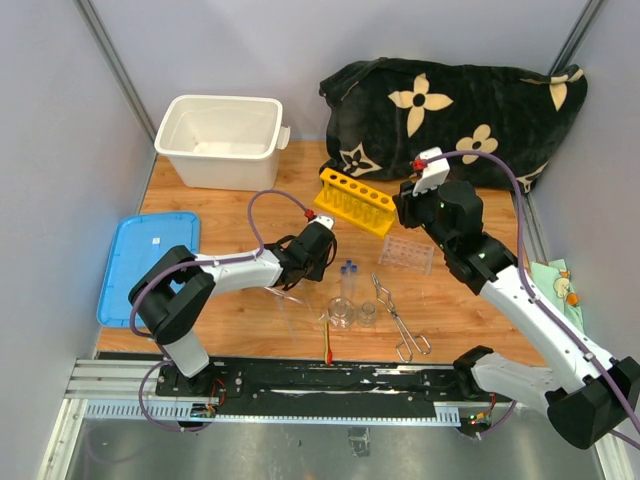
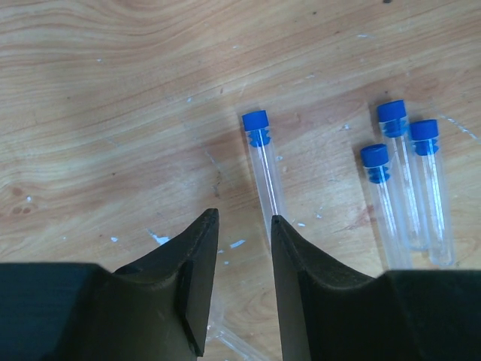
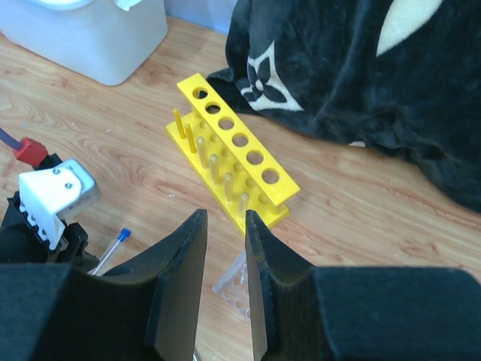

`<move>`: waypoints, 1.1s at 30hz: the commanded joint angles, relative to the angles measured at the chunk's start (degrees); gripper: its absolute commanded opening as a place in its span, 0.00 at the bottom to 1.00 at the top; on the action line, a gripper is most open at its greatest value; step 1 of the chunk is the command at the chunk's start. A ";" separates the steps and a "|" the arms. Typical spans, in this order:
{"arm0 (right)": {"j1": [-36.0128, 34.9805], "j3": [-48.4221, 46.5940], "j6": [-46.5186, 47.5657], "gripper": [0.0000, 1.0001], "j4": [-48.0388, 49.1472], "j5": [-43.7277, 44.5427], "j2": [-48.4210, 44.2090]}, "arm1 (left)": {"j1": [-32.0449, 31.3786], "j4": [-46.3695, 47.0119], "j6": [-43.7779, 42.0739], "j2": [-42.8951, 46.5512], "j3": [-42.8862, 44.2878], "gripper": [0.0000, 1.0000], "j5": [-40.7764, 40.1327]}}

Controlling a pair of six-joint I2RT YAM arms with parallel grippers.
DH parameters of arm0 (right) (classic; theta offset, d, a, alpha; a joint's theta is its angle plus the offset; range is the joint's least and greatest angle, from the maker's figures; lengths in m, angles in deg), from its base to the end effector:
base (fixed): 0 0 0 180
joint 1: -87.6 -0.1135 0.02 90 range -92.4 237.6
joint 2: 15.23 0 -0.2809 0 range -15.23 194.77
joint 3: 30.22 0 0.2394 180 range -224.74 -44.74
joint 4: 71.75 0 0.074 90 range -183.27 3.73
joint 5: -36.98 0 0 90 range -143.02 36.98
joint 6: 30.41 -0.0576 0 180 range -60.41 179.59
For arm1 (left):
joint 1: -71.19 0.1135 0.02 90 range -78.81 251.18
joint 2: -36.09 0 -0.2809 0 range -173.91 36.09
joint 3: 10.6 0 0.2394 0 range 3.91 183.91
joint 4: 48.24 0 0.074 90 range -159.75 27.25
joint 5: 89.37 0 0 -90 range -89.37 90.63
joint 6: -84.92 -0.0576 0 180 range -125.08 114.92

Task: Organize the chemistry lab equipment
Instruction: Pick up the test tube at the center of the board.

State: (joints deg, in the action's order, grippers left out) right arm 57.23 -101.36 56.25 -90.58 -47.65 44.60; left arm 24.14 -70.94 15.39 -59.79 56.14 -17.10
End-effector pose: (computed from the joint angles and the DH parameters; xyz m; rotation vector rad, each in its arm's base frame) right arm 0.2131 0.1186 0.3861 -0.3318 1.6820 0.3585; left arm 0.2428 -0.2351 0.1750 0.4291 2.3846 -0.1513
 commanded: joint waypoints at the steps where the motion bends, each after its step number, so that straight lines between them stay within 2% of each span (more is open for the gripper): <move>1: 0.22 1.23 -1.06 0.28 -1.99 1.71 -1.37 | -0.15 0.46 0.83 -0.89 1.79 0.38 2.28; 13: 0.18 1.49 -1.06 0.28 -1.95 1.68 -1.04 | -0.15 -0.41 1.77 1.53 2.67 0.39 3.76; 33: 0.22 2.55 -1.32 0.28 -1.84 1.99 -1.73 | -0.15 -1.92 4.28 -4.54 2.62 0.35 5.56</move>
State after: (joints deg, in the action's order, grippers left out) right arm 57.23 -99.41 55.68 -92.62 -46.84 44.06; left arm 24.12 -71.88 18.56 -62.80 58.02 -12.14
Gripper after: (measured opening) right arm 0.279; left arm 0.367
